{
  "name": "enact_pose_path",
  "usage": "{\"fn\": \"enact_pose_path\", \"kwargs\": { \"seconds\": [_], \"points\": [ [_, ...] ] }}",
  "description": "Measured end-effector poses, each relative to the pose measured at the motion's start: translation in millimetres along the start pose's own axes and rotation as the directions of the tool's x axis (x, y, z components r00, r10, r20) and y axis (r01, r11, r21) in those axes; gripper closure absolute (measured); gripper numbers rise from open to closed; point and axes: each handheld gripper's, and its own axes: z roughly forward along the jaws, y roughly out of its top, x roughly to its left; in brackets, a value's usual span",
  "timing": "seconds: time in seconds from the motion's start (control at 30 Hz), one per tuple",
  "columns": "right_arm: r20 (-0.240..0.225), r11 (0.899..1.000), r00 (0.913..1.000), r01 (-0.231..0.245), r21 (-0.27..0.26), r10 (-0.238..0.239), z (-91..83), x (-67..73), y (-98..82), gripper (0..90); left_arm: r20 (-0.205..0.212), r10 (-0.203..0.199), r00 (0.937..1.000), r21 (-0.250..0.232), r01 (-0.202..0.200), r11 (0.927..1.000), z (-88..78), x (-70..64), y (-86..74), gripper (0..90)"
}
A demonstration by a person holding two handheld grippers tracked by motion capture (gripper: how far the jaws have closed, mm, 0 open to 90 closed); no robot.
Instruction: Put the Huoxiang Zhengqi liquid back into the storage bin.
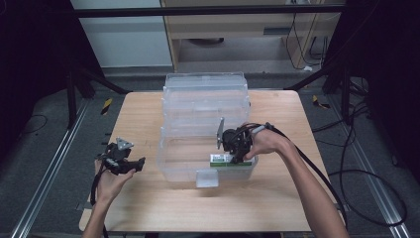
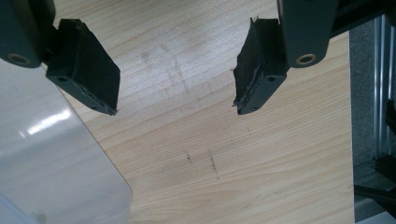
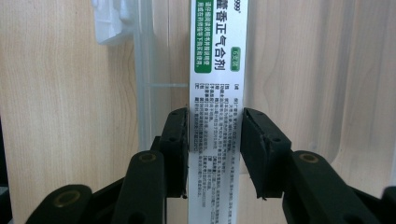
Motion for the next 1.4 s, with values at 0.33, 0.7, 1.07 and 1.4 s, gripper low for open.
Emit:
{"fn": "enact_pose_path", "kwargs": {
  "seconds": [0.33,0.7,1.07,1.4],
  "points": [
    [0.028,0.997,0.9982,-0.051,-0.056,0.052,-15.5,-0.8,-4.0,57.8,0.004,0.004,1.0000,0.005,-0.004,1.0000,0.6,0.1,-0.5,30.8],
    [0.072,0.977,0.9875,-0.127,-0.169,0.141,-43.7,5.8,-9.8,57.3,-0.002,0.011,0.9999,0.003,-0.011,0.9999,-0.6,-0.5,0.0,31.0],
    [0.062,0.966,0.9829,-0.158,-0.204,0.173,-52.8,18.2,-6.0,54.3,0.011,0.005,0.9999,0.012,-0.005,0.9999,-1.0,0.0,-0.2,34.3],
    [0.032,0.961,0.9859,-0.153,-0.228,0.164,-50.8,30.6,2.8,53.7,0.018,-0.016,0.9997,-0.010,0.017,0.9998,-3.0,3.6,-0.1,42.0]
  ]
}}
